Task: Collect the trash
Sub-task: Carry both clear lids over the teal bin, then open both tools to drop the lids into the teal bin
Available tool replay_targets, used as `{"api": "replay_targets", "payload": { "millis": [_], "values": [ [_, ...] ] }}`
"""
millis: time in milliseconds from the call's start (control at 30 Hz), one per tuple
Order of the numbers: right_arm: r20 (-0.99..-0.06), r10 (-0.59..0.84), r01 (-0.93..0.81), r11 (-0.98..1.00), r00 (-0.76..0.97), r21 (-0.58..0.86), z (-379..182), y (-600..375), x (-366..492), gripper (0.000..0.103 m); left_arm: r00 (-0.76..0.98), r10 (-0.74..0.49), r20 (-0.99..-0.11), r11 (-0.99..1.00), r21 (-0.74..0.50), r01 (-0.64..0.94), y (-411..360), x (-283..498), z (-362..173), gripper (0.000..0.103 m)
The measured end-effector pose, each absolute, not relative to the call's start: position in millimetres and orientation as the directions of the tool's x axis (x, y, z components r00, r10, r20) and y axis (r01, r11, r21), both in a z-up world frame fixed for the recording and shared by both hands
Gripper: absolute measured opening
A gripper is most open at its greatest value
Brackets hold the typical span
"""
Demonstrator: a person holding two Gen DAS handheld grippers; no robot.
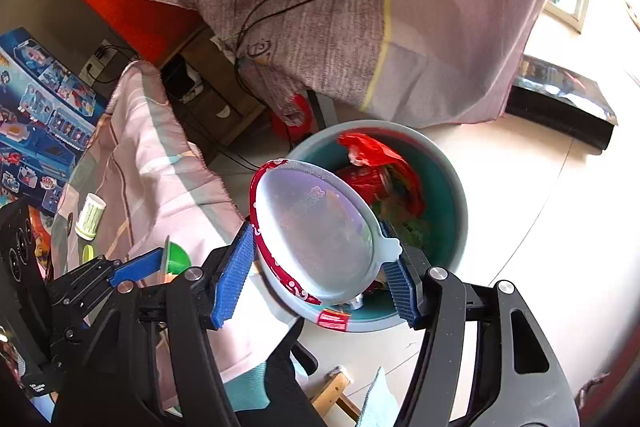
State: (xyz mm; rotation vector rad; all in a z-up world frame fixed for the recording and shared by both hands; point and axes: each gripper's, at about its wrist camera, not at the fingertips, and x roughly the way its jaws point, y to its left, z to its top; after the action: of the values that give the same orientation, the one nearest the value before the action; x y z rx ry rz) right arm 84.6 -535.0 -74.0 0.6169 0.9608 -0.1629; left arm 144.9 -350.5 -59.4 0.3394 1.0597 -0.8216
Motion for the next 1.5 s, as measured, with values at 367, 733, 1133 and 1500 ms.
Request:
{"api": "replay_targets", "payload": {
  "millis": [367, 733, 1133, 1500],
  "values": [
    [-0.819, 0.158, 0.419, 0.797, 0.552, 0.436, -91, -558, 93, 0.06, 0.167, -0.398, -0.902, 0.636, -0.141, 0.758, -403, 157, -86, 0.056],
    [-0.818, 0.173, 0.389, 0.813, 0.548, 0.433, -88, -552, 107, 0.06, 0.181, -0.375, -0.909, 0.658, -0.124, 0.743, -407, 162, -88, 0.093],
    [-0.82, 0.191, 0.369, 0.822, 0.539, 0.434, -84, -537, 113, 0.076, 0.209, -0.381, -0.901, 0.707, -0.139, 0.693, -378, 164, -75, 0.095],
    [-0.81, 0.182, 0.363, 0.824, 0.557, 0.435, -68, -524, 96, 0.086, 0.255, -0.38, -0.889, 0.712, -0.105, 0.694, -359, 147, -59, 0.095]
  ]
}}
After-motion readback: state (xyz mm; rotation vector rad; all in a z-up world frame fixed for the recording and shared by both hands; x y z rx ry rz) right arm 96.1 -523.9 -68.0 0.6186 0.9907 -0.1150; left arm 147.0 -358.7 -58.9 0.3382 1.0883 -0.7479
